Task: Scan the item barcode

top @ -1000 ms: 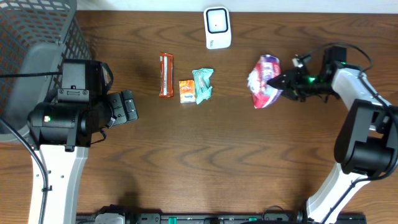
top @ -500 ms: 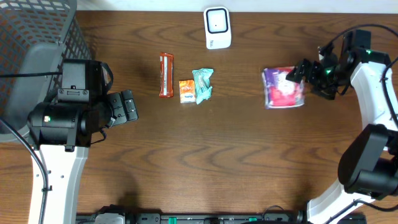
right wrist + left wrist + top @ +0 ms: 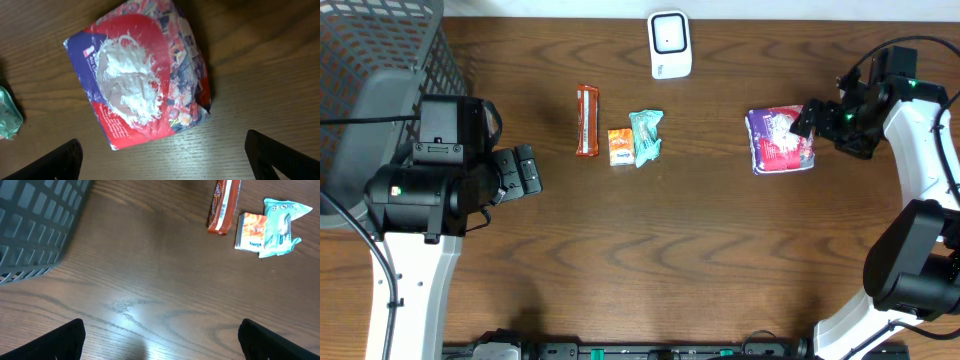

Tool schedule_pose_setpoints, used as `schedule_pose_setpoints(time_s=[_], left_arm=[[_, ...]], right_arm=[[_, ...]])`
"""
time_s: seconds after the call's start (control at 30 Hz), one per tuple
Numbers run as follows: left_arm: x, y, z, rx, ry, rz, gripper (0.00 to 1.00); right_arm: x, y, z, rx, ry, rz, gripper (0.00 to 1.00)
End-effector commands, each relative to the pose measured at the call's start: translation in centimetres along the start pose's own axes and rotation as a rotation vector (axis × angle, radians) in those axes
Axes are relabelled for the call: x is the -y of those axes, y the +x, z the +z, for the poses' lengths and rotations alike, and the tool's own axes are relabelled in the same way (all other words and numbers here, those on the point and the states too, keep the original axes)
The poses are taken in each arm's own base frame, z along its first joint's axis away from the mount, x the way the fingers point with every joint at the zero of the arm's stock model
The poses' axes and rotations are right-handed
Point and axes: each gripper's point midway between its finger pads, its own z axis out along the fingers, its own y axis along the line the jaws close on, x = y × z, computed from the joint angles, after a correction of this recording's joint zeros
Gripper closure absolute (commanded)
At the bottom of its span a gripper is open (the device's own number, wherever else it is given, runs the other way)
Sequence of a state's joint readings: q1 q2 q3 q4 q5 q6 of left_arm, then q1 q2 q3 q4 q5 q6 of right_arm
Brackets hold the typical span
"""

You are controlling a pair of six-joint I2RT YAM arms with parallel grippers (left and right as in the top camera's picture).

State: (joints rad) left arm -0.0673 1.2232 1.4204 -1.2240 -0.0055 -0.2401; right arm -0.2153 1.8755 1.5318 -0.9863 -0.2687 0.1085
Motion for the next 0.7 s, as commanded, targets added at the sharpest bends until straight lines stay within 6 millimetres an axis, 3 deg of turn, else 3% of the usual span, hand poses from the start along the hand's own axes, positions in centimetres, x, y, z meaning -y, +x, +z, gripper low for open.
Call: schedule_pose_setpoints(time_s=[0.0, 0.33, 0.53, 0.67], left_arm=[[-0.1, 0.0, -0.1, 0.004, -0.001, -0.014, 0.02], [-0.1, 0.0, -0.1, 0.004, -0.001, -0.014, 0.02], [-0.1, -0.1, -0.1, 0.004, -0.001, -0.014, 0.02], [-0.1, 0.0, -0.1, 0.004, -0.001, -0.014, 0.02]], right_arm=[[1.5, -0.4, 0.5, -0.005, 0.023, 0.008, 0.01], [3.3, -0.5, 0.5, -0.009, 0.013, 0.06, 0.01], [2.9, -0.6, 0.5, -0.002, -0.048, 0.07, 0.01], [1.6, -0.6, 0.9, 0.005, -0.137, 0.011, 0.01]])
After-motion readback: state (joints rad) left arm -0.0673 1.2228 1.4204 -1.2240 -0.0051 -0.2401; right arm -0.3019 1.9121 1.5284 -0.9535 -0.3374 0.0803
